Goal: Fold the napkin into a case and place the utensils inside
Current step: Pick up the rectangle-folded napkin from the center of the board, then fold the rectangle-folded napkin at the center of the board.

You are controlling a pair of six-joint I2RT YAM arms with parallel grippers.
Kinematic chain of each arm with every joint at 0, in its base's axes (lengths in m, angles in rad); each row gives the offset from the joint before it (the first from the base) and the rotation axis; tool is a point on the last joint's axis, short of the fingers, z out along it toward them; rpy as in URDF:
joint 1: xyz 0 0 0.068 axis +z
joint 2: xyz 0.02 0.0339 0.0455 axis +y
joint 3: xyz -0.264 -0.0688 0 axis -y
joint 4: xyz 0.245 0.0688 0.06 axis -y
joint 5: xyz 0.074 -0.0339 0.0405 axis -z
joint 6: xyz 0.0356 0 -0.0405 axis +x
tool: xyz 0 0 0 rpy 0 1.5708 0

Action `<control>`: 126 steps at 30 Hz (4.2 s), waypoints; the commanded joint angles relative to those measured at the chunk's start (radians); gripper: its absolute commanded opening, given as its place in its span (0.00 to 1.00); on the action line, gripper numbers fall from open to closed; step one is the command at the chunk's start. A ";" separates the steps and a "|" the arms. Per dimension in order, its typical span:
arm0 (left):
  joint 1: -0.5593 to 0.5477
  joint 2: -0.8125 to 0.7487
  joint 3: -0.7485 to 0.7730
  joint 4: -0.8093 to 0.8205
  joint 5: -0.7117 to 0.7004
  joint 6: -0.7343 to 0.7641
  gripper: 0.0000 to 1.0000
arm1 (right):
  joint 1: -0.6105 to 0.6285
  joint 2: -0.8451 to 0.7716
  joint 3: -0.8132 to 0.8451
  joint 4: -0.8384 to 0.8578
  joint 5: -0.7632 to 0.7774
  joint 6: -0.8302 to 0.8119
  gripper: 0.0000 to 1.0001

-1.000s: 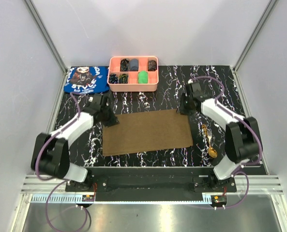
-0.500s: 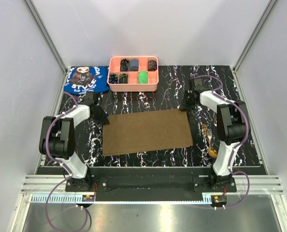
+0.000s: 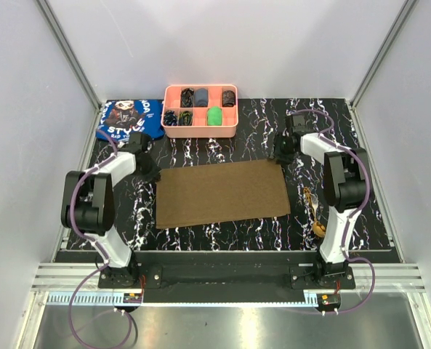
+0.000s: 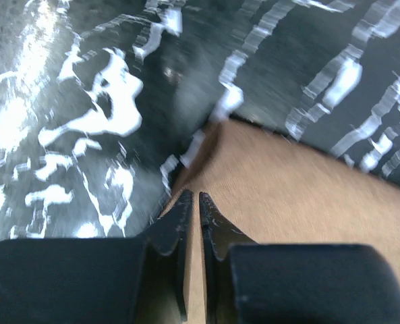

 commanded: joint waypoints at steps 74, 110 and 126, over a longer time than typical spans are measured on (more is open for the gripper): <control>-0.574 0.038 0.028 0.279 0.166 -0.206 0.18 | 0.274 -0.526 -0.105 -0.212 0.014 0.055 0.00; -0.407 -0.254 -0.284 0.277 0.040 -0.233 0.16 | 0.488 -0.305 0.042 -0.178 -0.201 0.080 0.00; -0.401 -0.414 -0.546 0.313 -0.015 -0.258 0.13 | 0.574 -0.109 0.076 0.032 -0.277 0.292 0.00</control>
